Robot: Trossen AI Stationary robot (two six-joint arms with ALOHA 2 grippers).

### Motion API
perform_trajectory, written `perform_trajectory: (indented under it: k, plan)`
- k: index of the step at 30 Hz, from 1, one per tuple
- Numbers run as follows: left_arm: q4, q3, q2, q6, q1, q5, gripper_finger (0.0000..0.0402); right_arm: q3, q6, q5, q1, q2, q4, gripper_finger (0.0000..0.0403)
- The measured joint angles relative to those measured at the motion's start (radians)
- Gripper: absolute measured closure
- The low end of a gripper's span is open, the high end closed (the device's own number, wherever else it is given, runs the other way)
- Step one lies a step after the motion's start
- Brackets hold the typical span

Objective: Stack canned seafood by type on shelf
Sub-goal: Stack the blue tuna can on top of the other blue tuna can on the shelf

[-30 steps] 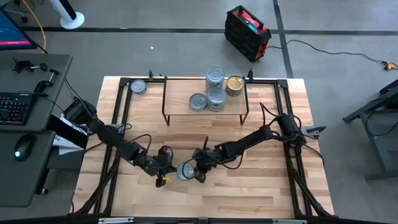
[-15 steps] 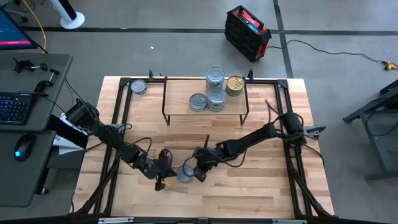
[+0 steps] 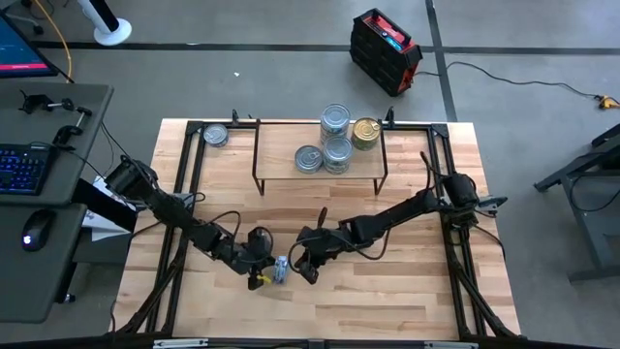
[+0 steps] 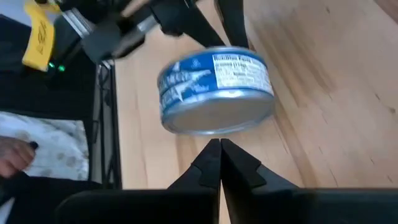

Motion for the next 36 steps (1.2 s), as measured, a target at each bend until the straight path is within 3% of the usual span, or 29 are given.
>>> perform_trajectory:
  k: [12, 16, 19, 36]
  plan:
    - [-0.045, 0.0, -0.003, -0.022, 0.015, 0.004, 0.0402, -0.001, -0.153, -0.015, -0.02, -0.072, -0.005, 0.0403]
    - [-0.036, 0.0, -0.003, -0.039, 0.023, -0.051, 0.0402, -0.001, -0.157, -0.015, -0.023, -0.08, -0.019, 0.0403]
    - [0.011, 0.001, -0.003, -0.066, 0.041, -0.096, 0.0402, -0.001, -0.161, -0.016, -0.02, -0.08, -0.026, 0.0403]
    - [0.245, 0.002, -0.003, 0.03, 0.135, -0.096, 0.0402, -0.002, -0.236, -0.018, 0.011, -0.08, -0.077, 0.0403]
